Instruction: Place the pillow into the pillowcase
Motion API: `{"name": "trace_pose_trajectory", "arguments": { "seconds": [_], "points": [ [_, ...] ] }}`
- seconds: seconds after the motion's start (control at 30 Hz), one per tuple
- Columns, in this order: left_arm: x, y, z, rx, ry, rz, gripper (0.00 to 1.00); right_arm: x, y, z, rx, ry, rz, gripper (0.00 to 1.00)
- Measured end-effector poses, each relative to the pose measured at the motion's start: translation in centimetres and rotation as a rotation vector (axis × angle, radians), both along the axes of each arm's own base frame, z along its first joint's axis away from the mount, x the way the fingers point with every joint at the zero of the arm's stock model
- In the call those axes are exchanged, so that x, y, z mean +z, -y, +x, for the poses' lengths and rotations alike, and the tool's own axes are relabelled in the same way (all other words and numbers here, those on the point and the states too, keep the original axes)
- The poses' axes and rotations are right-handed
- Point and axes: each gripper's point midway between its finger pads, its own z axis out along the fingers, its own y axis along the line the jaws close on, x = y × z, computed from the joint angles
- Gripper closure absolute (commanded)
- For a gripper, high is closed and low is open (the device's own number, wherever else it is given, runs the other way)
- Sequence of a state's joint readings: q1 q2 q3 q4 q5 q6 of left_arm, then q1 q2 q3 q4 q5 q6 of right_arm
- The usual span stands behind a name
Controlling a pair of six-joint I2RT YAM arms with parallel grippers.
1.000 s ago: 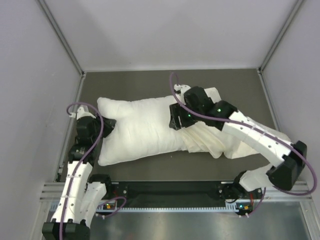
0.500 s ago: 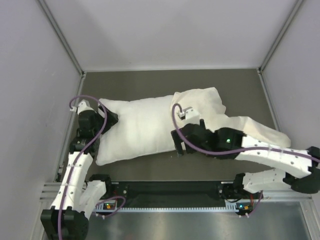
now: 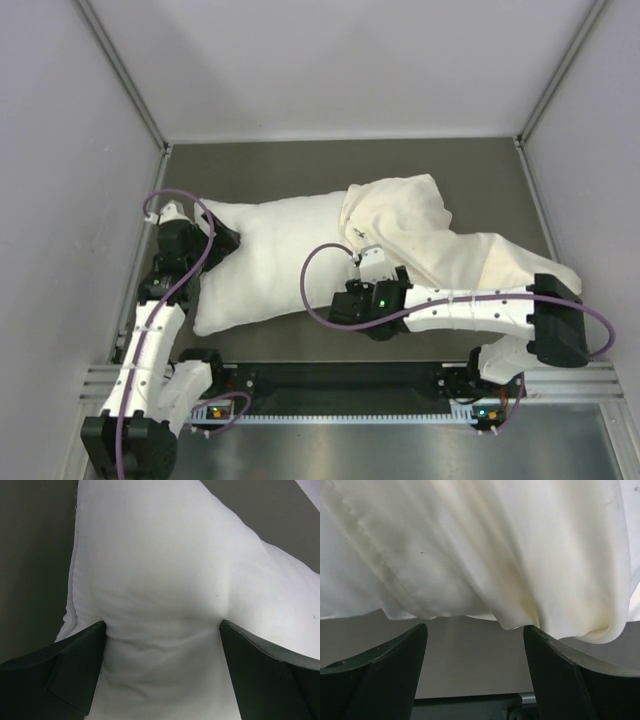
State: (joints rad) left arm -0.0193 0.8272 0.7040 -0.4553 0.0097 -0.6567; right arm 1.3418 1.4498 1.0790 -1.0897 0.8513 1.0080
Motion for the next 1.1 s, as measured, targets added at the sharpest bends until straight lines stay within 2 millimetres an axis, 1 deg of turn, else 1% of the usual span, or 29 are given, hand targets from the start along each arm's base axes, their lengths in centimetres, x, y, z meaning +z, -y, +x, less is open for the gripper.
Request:
{"name": "trace_pose_trajectory", "arguments": {
  "seconds": [0.13, 0.23, 0.33, 0.37, 0.47, 0.6, 0.7, 0.73, 0.77, 0.8, 0.87, 0.97, 1.03, 1.1],
  "points": [
    [0.1, 0.1, -0.2, -0.003, 0.009, -0.006, 0.01, -1.3, 0.6, 0.7, -0.035, 0.035, -0.054, 0.25],
    [0.3, 0.2, -0.3, -0.007, 0.018, -0.009, 0.01, -2.3, 0.7, 1.6, -0.057, 0.052, -0.088, 0.26],
    [0.5, 0.2, -0.4, -0.011, 0.021, -0.011, 0.01, -3.0, 0.6, 2.5, -0.069, 0.061, -0.098, 0.47],
    [0.5, 0.2, -0.4, -0.011, 0.022, -0.011, 0.01, -3.0, 0.6, 2.9, -0.074, 0.065, -0.094, 0.6],
    [0.4, 0.3, -0.6, -0.013, 0.016, -0.012, 0.01, -2.9, 0.7, 3.5, -0.08, 0.072, -0.093, 0.76],
    [0.4, 0.3, -0.7, -0.015, 0.014, -0.013, 0.01, -2.8, 0.4, 3.2, -0.056, 0.047, -0.085, 0.78],
    [0.5, 0.3, -0.8, -0.018, 0.02, -0.012, 0.01, -2.1, 0.0, 2.3, -0.015, 0.005, -0.042, 0.79],
    [0.5, 0.3, -0.9, -0.019, 0.024, -0.011, 0.01, -1.6, -0.3, 1.9, 0.005, -0.008, -0.017, 0.85],
    [0.5, 0.3, -1.0, -0.019, 0.026, -0.011, 0.01, -1.0, -0.6, 1.4, 0.027, -0.017, 0.013, 0.96],
    [0.4, 0.3, -1.1, -0.019, 0.028, -0.011, 0.01, -0.4, -0.8, 1.0, 0.046, -0.024, 0.043, 0.99],
    [0.4, 0.3, -1.3, -0.018, 0.03, -0.01, 0.01, 1.0, -0.9, 0.4, 0.073, -0.03, 0.102, 1.0],
    [0.5, 0.3, -1.4, -0.016, 0.034, -0.009, 0.01, 2.7, -0.5, 0.0, 0.093, -0.025, 0.163, 1.0],
    [0.5, 0.3, -1.5, -0.017, 0.036, -0.01, 0.01, 3.3, -0.4, -0.2, 0.108, -0.026, 0.181, 1.0],
    [0.6, 0.3, -1.6, -0.019, 0.038, -0.011, 0.01, 3.4, -0.4, -0.3, 0.124, -0.034, 0.183, 1.0]
  ]
}}
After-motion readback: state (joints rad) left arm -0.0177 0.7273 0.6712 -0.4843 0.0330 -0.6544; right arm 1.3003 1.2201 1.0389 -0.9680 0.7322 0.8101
